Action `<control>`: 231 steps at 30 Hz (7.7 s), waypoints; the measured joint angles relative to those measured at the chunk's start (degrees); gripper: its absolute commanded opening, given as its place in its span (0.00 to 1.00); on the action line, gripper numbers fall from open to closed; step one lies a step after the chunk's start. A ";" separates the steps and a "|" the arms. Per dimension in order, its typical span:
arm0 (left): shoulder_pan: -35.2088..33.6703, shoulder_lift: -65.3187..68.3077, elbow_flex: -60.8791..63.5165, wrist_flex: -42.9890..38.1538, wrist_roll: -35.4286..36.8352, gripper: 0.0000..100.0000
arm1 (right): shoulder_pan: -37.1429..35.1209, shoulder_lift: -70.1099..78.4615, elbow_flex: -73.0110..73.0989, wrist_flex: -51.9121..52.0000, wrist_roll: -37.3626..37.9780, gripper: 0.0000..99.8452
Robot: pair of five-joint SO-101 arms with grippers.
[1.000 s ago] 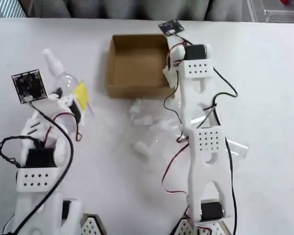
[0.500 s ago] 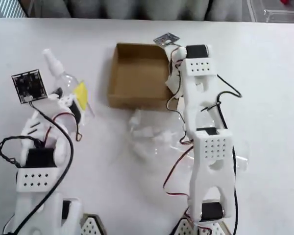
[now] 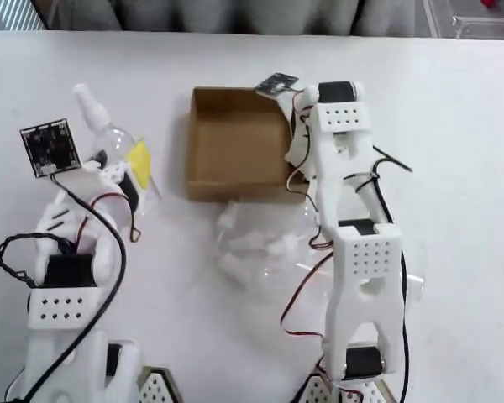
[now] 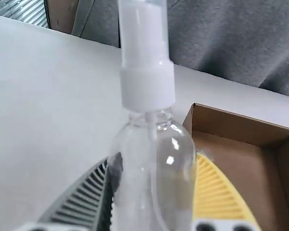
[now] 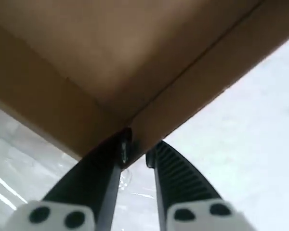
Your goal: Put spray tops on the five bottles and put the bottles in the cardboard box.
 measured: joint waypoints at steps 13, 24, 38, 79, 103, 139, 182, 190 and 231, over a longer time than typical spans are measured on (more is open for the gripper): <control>0.00 0.00 0.00 0.00 0.00 0.02 | 0.00 -6.15 8.53 0.00 7.91 0.02; 0.00 0.00 0.00 0.00 0.00 0.02 | -0.09 -7.56 10.55 0.00 4.84 0.06; 0.00 0.00 0.00 0.00 0.00 0.02 | -0.18 -21.01 24.88 0.00 -17.76 0.05; 0.00 0.00 0.00 0.00 0.00 0.02 | -2.11 -21.71 28.92 -7.30 -27.43 0.02; 1.49 0.00 0.00 -2.99 0.00 0.02 | -14.95 -73.14 60.84 -8.35 -27.60 0.02; 18.90 -20.22 0.35 4.40 0.00 0.02 | -45.19 -132.31 136.62 -90.81 -27.60 0.02; 15.74 14.86 -10.99 -18.99 -4.75 0.02 | -34.99 -133.36 138.73 -79.21 -32.62 0.02; 15.21 33.93 -11.69 -31.74 -4.75 0.02 | -33.76 -133.36 138.73 -79.21 -32.62 0.02; 13.80 73.58 -24.79 -64.88 -10.64 0.02 | -33.85 -133.36 139.60 -79.21 -32.62 0.02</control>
